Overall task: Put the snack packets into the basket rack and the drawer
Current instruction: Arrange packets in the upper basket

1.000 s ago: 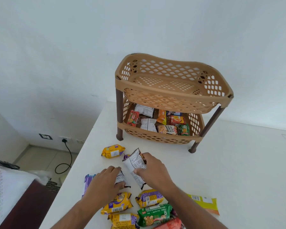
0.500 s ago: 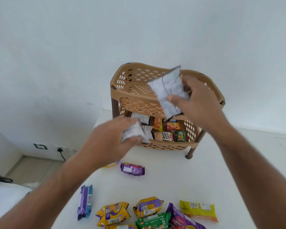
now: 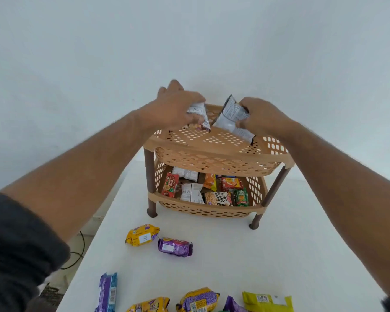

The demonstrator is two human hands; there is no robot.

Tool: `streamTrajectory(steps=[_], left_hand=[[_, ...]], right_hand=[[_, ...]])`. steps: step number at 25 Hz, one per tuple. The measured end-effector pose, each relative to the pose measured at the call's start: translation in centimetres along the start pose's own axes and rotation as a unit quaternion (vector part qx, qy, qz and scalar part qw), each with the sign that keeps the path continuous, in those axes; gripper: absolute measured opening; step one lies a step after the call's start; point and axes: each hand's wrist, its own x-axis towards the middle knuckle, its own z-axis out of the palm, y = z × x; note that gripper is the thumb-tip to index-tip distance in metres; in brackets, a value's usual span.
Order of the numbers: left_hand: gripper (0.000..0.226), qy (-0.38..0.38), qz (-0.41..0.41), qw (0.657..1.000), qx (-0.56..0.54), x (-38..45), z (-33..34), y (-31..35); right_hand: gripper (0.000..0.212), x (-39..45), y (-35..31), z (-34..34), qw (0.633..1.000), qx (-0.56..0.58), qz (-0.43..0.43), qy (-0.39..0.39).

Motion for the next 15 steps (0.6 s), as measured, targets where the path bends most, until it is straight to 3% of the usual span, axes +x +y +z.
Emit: streamTrajectory(steps=[4, 7, 9, 15], left_hand=[[0.048, -0.115, -0.004, 0.991, 0.072, 2.7, 2.7, -1.7], [0.050, -0.176, -0.006, 0.979, 0.099, 3.5, 3.6, -2.0], [0.052, -0.211, -0.017, 0.973, 0.089, 3.7, 4.0, -2.1], [0.054, -0.267, -0.060, 0.959, 0.072, 3.2, 4.7, -2.0]], right_hand=[[0.026, 1.7, 0.7, 1.5, 0.985, -0.040, -0.034, -0.166], [0.019, 2.7, 0.8, 2.2, 0.967, -0.044, -0.044, -0.246], [0.026, 3.2, 0.6, 2.7, 0.952, -0.020, -0.041, -0.302], [0.025, 4.2, 0.1, 4.1, 0.920, 0.025, -0.046, -0.389]])
